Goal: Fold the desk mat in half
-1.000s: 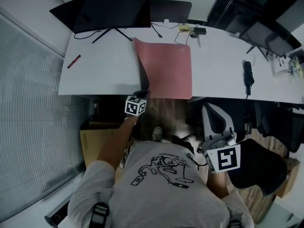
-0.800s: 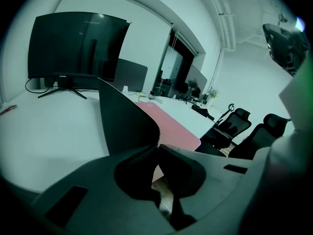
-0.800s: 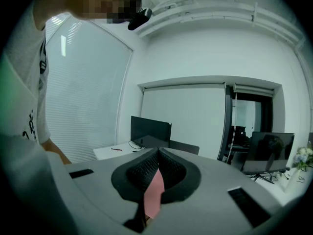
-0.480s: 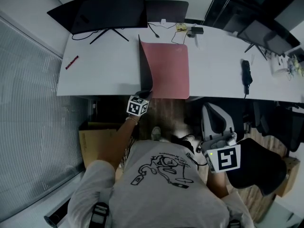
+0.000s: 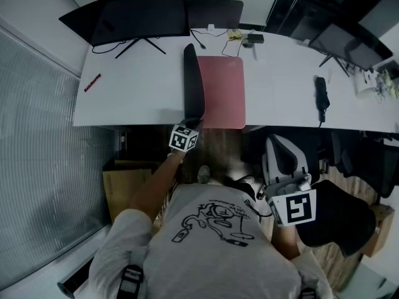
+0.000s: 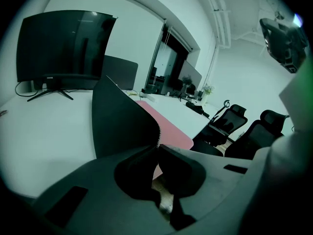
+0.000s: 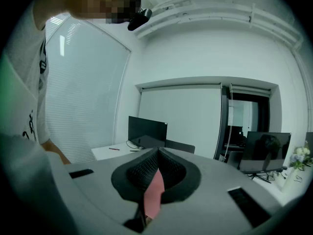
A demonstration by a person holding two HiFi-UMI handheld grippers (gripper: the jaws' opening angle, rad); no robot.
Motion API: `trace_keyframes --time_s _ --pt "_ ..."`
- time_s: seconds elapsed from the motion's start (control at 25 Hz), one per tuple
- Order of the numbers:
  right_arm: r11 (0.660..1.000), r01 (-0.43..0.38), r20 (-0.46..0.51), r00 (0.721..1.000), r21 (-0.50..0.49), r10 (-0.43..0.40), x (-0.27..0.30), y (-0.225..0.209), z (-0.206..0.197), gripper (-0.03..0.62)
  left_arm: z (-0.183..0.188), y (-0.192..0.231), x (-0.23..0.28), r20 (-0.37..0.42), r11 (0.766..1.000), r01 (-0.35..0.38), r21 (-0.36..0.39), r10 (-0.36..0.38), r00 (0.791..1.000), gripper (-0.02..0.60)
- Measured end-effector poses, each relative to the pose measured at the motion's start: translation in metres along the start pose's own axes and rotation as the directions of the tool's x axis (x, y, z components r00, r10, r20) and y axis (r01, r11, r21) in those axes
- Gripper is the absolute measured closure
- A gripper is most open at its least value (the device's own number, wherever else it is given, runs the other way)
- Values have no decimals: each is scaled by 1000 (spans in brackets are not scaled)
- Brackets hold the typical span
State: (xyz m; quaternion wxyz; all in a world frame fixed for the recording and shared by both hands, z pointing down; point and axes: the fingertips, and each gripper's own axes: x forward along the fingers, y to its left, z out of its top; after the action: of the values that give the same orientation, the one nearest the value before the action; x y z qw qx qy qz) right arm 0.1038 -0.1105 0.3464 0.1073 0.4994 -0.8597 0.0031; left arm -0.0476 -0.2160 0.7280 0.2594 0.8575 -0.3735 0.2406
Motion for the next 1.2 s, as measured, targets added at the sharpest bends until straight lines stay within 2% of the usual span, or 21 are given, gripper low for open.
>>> trace_keyframes --time_s 0.16,0.36,1.2 --pt "1000 3 -15 1000 8 -3 -4 -5 -5 588 1 -9 6 -9 1000 8 10 -8 1000 549" --pt "998 32 37 999 58 -34 -5 -13 6 588 1 -19 13 -25 1000 18 23 -17 1000 549" --pt "998 33 38 999 60 -35 -24 -48 0 588 5 -68 50 -99 995 58 82 -49 994 549"
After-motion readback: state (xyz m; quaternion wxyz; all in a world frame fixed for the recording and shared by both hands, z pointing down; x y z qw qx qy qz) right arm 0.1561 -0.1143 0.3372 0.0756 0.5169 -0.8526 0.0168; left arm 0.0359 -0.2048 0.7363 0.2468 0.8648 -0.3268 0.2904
